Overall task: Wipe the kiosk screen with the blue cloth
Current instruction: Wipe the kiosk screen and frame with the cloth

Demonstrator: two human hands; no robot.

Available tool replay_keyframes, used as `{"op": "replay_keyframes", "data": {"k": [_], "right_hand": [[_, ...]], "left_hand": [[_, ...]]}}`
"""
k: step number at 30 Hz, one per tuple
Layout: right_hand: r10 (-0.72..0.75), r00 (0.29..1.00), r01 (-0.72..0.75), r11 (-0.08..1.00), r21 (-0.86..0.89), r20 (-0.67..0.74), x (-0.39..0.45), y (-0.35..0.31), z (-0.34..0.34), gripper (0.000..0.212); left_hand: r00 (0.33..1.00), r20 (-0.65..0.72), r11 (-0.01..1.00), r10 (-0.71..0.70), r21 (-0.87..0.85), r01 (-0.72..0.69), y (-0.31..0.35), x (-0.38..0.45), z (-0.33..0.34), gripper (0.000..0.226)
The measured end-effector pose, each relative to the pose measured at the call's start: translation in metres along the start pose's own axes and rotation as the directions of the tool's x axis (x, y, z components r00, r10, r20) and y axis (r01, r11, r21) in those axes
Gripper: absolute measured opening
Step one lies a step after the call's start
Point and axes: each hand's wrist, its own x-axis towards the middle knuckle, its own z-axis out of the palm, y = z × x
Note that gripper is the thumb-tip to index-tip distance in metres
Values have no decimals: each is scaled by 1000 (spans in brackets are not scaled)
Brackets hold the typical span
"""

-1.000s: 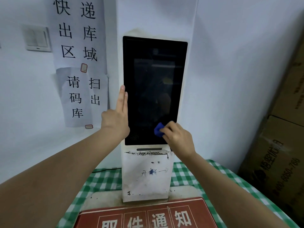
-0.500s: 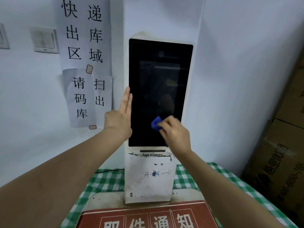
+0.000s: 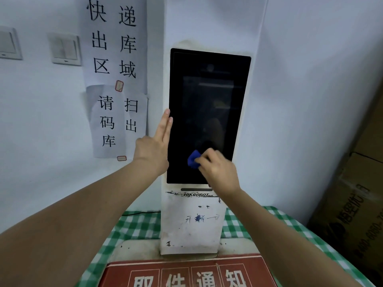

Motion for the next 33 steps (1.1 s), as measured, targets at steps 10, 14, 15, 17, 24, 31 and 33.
{"op": "replay_keyframes", "data": {"k": [10, 14, 15, 17, 24, 31, 33], "right_hand": [[-29, 999, 28, 999, -43, -21, -3, -20, 13, 20], [-58, 998, 58, 998, -19, -23, 7, -16, 4, 15], [0, 999, 0, 1000, 10, -51, 14, -15, -2, 12], [131, 985, -122, 989, 83, -111, 29, -15, -12, 11], [13, 995, -14, 1000, -11, -95, 15, -35, 14, 19], [-144, 990, 144, 989, -38, 6, 16, -32, 10, 16], [-31, 998, 32, 999, 12, -52, 31, -32, 0, 14]], "left_hand": [[998, -18, 997, 64, 42, -63, -1, -18, 16, 95], [997, -11, 996, 76, 57, -76, 1, -23, 25, 92], [997, -10, 996, 75, 56, -75, 0, -23, 26, 91], [997, -9, 996, 76, 57, -75, -1, -22, 27, 92], [996, -18, 990, 90, 111, -88, -9, -20, 35, 92], [996, -27, 994, 83, 73, -81, -10, -24, 36, 93], [994, -50, 995, 96, -4, -96, -11, -24, 37, 94]]}}
